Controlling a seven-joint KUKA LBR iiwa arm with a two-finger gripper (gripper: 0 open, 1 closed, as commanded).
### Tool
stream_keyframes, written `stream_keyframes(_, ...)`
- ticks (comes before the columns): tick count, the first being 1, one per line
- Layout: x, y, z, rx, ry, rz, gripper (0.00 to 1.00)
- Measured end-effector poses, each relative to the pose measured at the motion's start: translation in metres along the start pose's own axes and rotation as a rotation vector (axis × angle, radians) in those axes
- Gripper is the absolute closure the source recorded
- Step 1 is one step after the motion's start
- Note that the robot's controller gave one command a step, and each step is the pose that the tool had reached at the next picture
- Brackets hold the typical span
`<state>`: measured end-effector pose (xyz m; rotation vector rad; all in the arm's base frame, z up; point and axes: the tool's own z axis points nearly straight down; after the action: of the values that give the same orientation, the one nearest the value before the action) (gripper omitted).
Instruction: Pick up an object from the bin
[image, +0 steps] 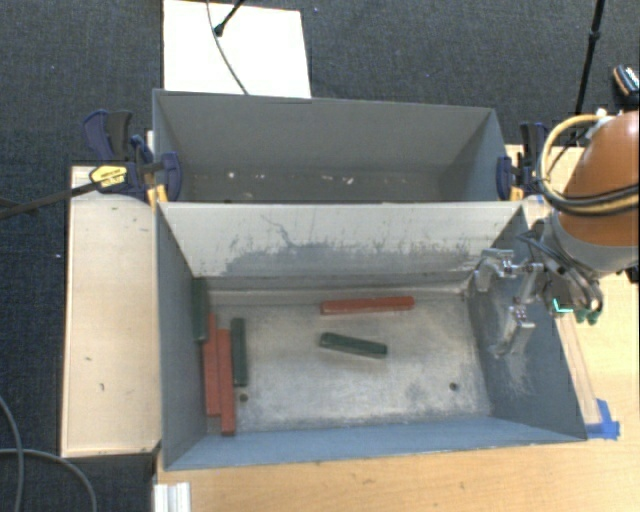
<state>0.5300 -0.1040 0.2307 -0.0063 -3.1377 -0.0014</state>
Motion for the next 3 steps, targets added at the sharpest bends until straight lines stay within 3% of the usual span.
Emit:
stream_keyframes(1, -0.003, 0.056, 0.128, -0.002, 0.001, 0.017, 0.00)
stream_keyframes(2, -0.029, 0.094, 0.158, -0.001, -0.009, -0.101, 0.00)
stream_keyframes(3, -0.029, 0.092, 0.157, 0.001, -0.009, -0.102, 1.00)
